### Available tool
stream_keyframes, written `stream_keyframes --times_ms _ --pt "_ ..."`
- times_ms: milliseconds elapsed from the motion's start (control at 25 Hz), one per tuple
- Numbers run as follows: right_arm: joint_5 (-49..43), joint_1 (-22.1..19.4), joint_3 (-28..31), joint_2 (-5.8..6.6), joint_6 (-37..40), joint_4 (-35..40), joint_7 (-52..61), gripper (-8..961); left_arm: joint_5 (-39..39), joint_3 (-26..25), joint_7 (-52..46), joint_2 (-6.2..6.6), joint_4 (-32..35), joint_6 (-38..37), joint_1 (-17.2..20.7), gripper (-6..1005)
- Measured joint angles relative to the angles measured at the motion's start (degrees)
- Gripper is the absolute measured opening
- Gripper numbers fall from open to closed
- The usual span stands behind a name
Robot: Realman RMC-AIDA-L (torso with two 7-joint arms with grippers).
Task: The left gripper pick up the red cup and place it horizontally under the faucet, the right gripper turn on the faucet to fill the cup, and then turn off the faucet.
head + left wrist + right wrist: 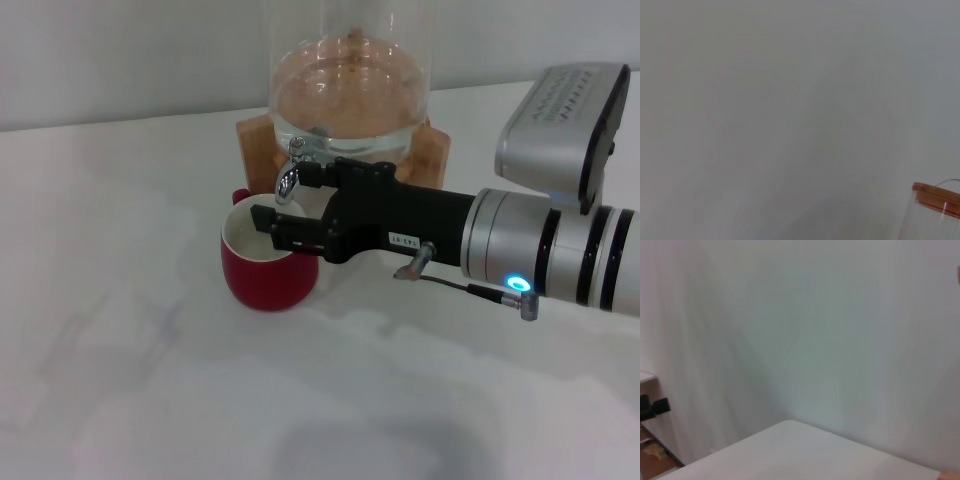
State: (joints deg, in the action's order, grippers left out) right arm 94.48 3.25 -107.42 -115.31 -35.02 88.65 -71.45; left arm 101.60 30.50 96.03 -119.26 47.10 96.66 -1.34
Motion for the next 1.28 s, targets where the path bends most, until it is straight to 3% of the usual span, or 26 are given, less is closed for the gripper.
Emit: stream_keyframes --times_ms 1040,1280 --pt "-0.39 -0.72 0.46 0.15 4.39 -0.29 -2.18 765 0.10 -0.01 -0.22 0.08 0.02 0.81 0.07 773" --pt "2.79 -1.64 4.57 0.19 -4.97 0.99 -2.06 765 0.18 -0.09 -0.23 0.08 0.00 0.63 0.01 773"
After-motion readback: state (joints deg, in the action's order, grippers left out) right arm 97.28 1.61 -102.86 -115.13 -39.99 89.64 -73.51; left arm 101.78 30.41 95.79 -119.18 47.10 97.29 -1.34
